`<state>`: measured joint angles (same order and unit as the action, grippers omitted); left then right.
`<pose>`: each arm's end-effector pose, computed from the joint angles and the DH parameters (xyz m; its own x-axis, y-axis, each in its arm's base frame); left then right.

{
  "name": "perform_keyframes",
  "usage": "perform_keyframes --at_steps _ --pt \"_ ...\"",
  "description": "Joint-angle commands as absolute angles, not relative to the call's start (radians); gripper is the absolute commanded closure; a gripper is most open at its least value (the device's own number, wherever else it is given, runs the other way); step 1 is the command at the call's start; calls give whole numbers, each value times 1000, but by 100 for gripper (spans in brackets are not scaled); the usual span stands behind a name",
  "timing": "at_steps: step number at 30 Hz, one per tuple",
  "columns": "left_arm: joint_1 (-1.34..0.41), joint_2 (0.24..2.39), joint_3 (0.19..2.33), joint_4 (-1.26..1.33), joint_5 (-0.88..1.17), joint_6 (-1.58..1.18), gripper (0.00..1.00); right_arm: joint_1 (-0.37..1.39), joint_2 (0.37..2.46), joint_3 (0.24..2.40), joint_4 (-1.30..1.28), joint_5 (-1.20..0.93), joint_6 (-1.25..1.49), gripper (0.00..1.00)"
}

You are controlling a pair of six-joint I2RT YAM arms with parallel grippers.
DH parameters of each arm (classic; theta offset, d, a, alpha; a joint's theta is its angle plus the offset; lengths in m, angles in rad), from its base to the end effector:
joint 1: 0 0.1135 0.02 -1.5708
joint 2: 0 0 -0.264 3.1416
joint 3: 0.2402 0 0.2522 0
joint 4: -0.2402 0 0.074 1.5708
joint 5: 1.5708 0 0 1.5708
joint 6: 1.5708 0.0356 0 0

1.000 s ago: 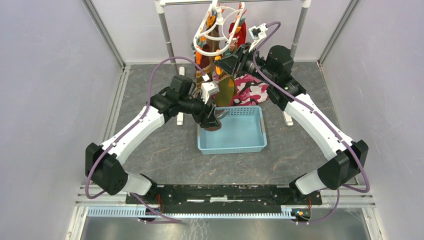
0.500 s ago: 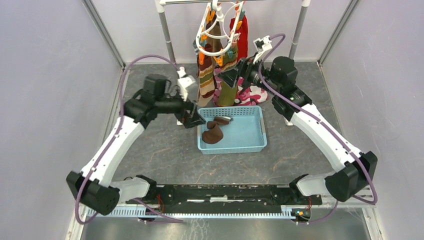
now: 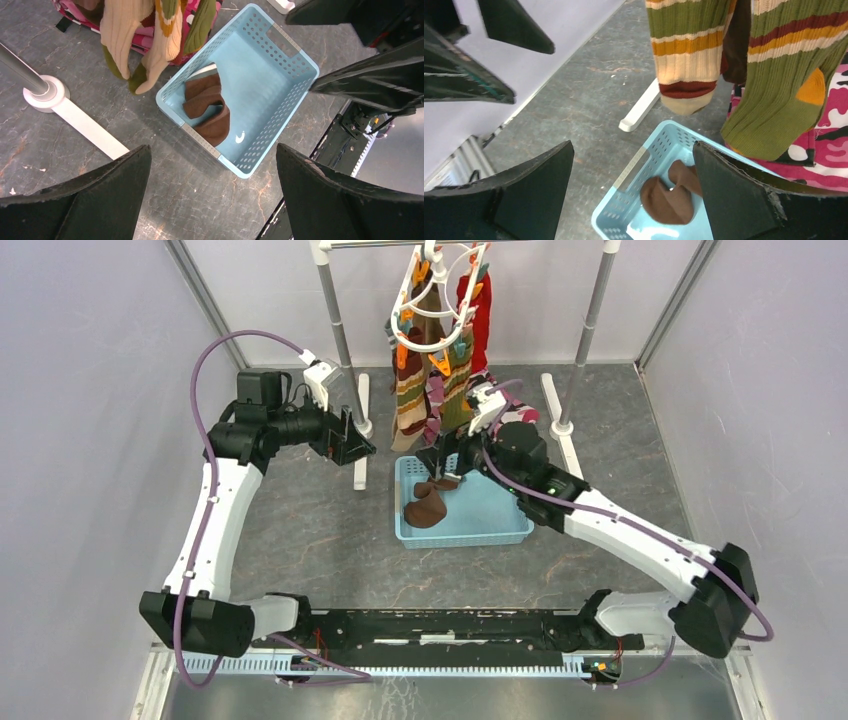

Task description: Remove the socks clipped to the hanger

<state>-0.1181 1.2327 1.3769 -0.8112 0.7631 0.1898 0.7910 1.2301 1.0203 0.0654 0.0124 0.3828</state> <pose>0.2400 -0.0533 0.3954 -0.4855 0.1949 -0.8522 0.7291 0.6282 -0.2717 0.2059 0.2075 0.3542 -0.3562 0.1710 -0.9186 -0.6137 0.6985 0.3680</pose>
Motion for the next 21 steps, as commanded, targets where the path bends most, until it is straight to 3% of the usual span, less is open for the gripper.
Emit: perform_keyframes --at_steps 1,12,21 --pt "-109 1241 1442 -803 760 128 0 817 1357 1080 183 166 319 4" --pt "-91 1215 1438 -803 725 88 0 841 1729 1379 252 354 299 18" --pt "-89 1193 1427 -814 711 113 0 842 1679 1296 279 428 260 81"
